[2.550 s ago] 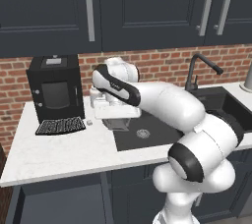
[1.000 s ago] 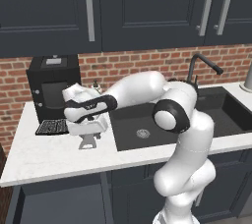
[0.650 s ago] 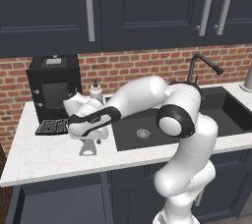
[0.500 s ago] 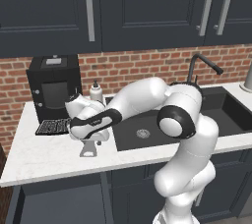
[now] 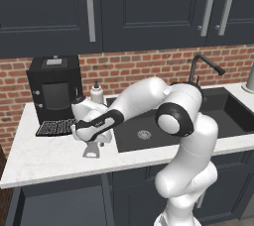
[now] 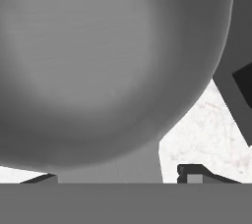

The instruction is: Pick the measuring cup from the drawer and place it on the counter.

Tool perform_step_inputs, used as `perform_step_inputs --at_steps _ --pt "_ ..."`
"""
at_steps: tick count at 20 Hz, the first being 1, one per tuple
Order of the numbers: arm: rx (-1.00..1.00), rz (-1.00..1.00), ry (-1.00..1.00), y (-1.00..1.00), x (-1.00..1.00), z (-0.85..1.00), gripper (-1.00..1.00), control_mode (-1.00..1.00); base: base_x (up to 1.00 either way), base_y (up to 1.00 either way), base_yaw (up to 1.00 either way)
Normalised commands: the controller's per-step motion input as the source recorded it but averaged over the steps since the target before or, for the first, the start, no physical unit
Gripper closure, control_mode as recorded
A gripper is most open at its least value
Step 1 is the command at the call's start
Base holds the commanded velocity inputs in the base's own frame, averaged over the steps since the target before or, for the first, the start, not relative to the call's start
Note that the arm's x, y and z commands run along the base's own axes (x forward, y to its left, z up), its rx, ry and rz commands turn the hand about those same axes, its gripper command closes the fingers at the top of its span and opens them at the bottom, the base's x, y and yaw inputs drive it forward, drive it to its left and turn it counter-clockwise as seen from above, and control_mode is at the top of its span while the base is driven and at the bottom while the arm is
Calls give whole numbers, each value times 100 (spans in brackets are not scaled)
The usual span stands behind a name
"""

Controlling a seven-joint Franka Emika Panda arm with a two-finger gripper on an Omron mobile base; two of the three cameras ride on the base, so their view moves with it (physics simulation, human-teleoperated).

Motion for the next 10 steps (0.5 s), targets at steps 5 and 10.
perform_step_inputs --at_steps 5,10 --pt "0 0 0 0 12 -4 -100 -100 0 0 0" --pt "0 0 0 0 0 0 -100 -100 0 0 0"
